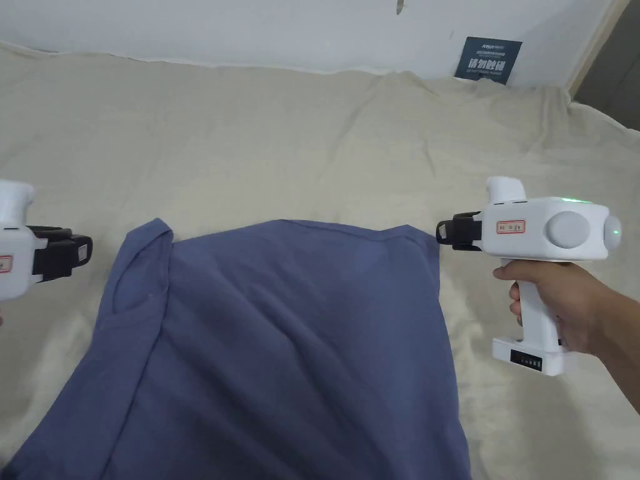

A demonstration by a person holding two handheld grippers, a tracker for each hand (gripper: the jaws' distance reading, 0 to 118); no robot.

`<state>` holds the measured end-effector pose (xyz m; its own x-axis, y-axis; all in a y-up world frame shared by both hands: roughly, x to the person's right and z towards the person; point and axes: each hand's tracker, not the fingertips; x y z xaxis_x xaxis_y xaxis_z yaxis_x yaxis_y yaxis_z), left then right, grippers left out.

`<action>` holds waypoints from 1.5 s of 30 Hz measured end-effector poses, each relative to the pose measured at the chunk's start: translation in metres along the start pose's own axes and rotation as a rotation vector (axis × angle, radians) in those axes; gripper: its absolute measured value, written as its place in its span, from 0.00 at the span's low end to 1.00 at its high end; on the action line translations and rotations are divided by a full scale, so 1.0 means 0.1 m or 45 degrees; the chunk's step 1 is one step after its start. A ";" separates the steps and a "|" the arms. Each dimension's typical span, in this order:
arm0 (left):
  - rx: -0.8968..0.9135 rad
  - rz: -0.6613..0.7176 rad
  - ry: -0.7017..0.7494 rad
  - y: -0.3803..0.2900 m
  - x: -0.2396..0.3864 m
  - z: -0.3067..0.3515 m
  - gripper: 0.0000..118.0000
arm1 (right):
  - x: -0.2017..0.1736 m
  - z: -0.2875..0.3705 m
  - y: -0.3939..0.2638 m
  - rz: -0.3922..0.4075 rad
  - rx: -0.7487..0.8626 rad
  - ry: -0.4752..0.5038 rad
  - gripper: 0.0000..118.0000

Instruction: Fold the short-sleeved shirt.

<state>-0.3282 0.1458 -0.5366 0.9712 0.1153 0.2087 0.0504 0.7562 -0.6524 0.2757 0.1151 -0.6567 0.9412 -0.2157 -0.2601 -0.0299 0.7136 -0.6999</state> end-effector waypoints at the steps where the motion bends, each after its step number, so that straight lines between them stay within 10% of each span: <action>1: 0.000 0.002 0.001 -0.01 -0.02 0.01 0.00 | 0.04 -0.07 0.01 -0.006 -0.037 0.011 0.00; 4: 0.001 0.003 0.001 -0.02 -0.08 0.03 0.00 | 0.05 -0.19 -0.02 0.022 -0.109 -0.017 0.07; 7: 0.003 0.020 -0.005 -0.01 -0.13 0.02 0.00 | 0.17 -0.38 -0.01 -0.028 -0.145 0.050 0.59; 12: 0.013 0.026 -0.010 0.05 0.00 0.01 0.00 | 0.13 -0.38 0.03 -0.020 -0.114 0.057 0.60; 20: 0.012 0.034 -0.025 0.12 0.09 -0.08 0.00 | -0.15 -0.46 -0.04 0.224 -0.142 -0.015 0.53; 24: 0.012 0.036 -0.037 0.14 0.09 -0.11 0.00 | -0.12 -0.37 -0.04 0.224 -0.112 0.010 0.03; 45: -0.061 -0.015 -0.101 0.27 0.02 -0.47 0.00 | -0.47 0.31 0.04 0.229 0.046 0.207 0.03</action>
<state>-0.3139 0.1364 -0.5885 0.9489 0.1589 0.2725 0.0746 0.7262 -0.6834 0.2414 0.1483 -0.6264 0.8552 -0.1856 -0.4839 -0.1769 0.7731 -0.6092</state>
